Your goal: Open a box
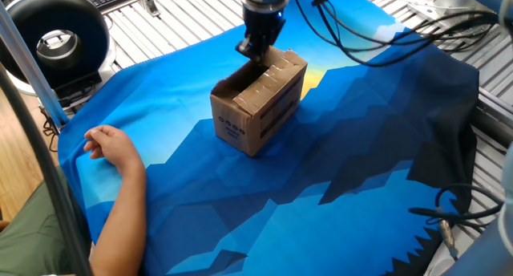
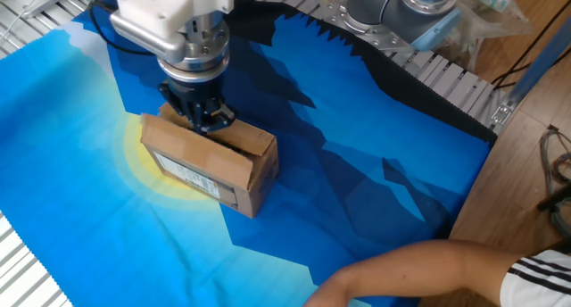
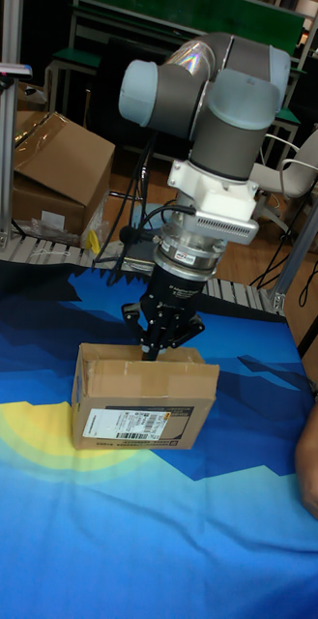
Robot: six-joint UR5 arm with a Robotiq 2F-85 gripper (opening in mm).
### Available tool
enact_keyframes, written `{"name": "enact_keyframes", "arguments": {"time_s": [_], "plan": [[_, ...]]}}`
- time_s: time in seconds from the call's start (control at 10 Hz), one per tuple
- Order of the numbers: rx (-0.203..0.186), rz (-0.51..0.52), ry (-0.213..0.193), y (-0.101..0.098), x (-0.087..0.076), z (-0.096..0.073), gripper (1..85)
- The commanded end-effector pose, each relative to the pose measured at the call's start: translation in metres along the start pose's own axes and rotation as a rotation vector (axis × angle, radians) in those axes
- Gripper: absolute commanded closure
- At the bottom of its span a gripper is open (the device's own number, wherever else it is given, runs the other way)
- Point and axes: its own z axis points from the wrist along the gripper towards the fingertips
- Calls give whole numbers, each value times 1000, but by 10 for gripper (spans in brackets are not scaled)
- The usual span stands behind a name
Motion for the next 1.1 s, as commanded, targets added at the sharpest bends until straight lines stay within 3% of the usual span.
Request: {"name": "enact_keyframes", "arguments": {"time_s": [0.0,0.2,0.3,0.6,0.7,0.8,0.9,1.0], "plan": [[5,-4,-16,3,-25,-16,843],[-10,-21,-9,7,-43,-28,843],[-18,-33,-30,9,-54,-29,843],[-37,-67,-89,15,-74,-13,843],[-37,-67,-73,16,-72,-10,843],[-1,-73,-41,7,-62,-16,843],[-10,-59,1,7,-43,-27,843],[8,-52,31,1,-30,-35,843]]}}
